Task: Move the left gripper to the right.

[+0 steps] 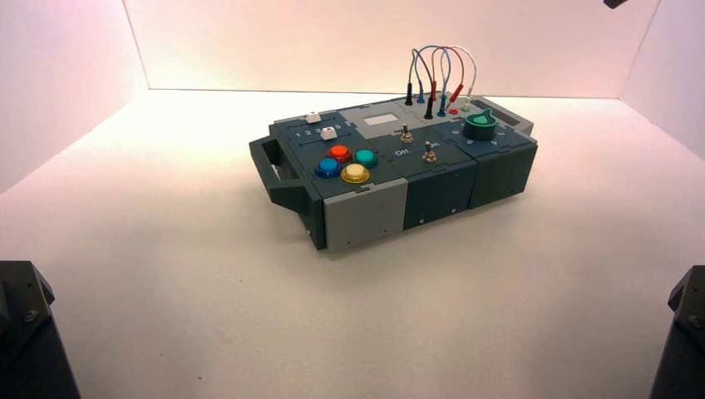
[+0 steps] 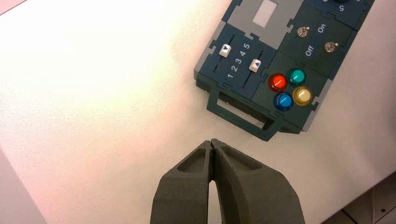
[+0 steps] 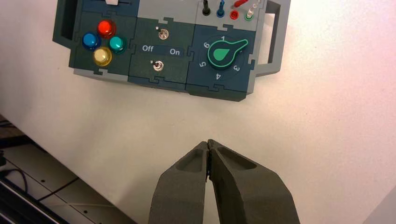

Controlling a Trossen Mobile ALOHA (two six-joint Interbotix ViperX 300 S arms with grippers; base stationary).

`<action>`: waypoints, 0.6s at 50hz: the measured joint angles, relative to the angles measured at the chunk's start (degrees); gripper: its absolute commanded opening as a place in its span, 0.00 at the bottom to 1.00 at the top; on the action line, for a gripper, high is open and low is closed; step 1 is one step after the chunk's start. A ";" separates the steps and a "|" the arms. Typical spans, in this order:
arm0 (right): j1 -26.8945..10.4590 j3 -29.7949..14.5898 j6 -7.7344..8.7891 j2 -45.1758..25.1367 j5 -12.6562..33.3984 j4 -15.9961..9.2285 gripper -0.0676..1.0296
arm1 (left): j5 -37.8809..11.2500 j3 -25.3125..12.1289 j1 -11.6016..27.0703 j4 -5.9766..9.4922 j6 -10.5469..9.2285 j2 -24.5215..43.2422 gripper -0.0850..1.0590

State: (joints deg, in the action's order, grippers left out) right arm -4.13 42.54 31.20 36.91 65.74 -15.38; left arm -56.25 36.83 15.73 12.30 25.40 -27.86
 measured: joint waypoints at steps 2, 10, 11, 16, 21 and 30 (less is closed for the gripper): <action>0.09 0.00 0.00 0.09 0.00 0.00 0.04 | 0.00 0.00 0.00 0.00 0.09 0.00 0.05; 0.00 0.00 0.00 0.09 -0.18 0.00 0.04 | 0.00 0.00 0.00 0.00 0.00 0.00 0.05; 0.00 0.00 0.00 0.09 -0.18 0.00 0.04 | 0.09 0.00 0.00 0.00 0.00 0.00 0.05; 0.00 0.00 0.00 0.00 -0.18 -0.09 0.04 | 0.09 0.00 0.00 0.00 -0.09 -0.09 0.05; 0.00 0.00 0.00 0.09 -0.18 0.00 0.04 | 0.09 0.00 0.00 0.00 -0.35 0.00 0.05; 0.09 0.00 -0.09 0.09 -0.18 -0.09 0.04 | 0.35 0.00 0.00 0.09 -1.93 0.00 0.05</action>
State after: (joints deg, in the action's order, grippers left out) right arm -4.04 42.54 31.11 37.00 65.57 -15.47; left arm -55.90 36.83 15.73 12.39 23.47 -27.86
